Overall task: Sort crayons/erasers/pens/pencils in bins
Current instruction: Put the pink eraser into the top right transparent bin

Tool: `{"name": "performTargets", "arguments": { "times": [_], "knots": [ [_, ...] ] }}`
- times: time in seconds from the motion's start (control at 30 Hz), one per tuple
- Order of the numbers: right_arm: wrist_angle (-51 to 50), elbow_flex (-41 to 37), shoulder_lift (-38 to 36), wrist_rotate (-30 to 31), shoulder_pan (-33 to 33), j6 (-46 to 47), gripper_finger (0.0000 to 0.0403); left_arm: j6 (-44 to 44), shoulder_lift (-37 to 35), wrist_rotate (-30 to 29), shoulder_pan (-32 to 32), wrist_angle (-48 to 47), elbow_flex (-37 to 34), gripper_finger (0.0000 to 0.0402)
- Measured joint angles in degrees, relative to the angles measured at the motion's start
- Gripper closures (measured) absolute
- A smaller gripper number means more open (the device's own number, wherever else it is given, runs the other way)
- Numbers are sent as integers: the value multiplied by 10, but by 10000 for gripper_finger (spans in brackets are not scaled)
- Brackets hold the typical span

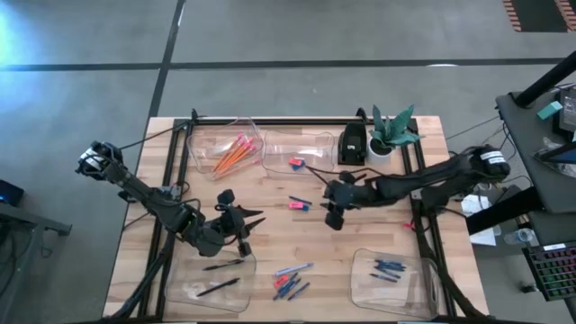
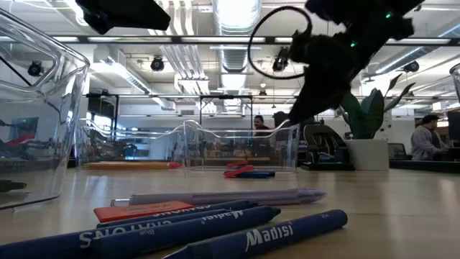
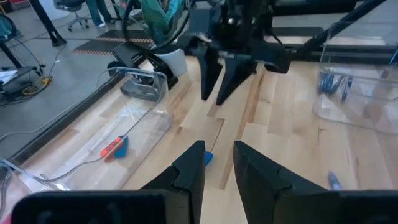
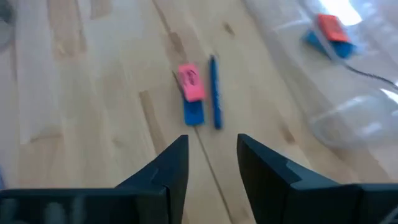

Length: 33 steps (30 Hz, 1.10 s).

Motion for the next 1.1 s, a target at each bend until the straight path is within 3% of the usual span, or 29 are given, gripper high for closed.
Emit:
{"name": "performTargets", "arguments": {
  "times": [0.17,0.33,0.6,1.1],
  "knots": [
    [121,0,72,-52,-8,-58,238,33,-2,0,0,-2,3,331],
    [237,0,144,-53,-12,-115,221,58,-8,0,0,-2,3,331],
    [389,0,248,-52,-36,-123,222,74,-21,0,0,-7,1,331],
    [387,23,305,-50,-62,-97,235,74,-23,0,0,-13,-2,331]
  ]
}}
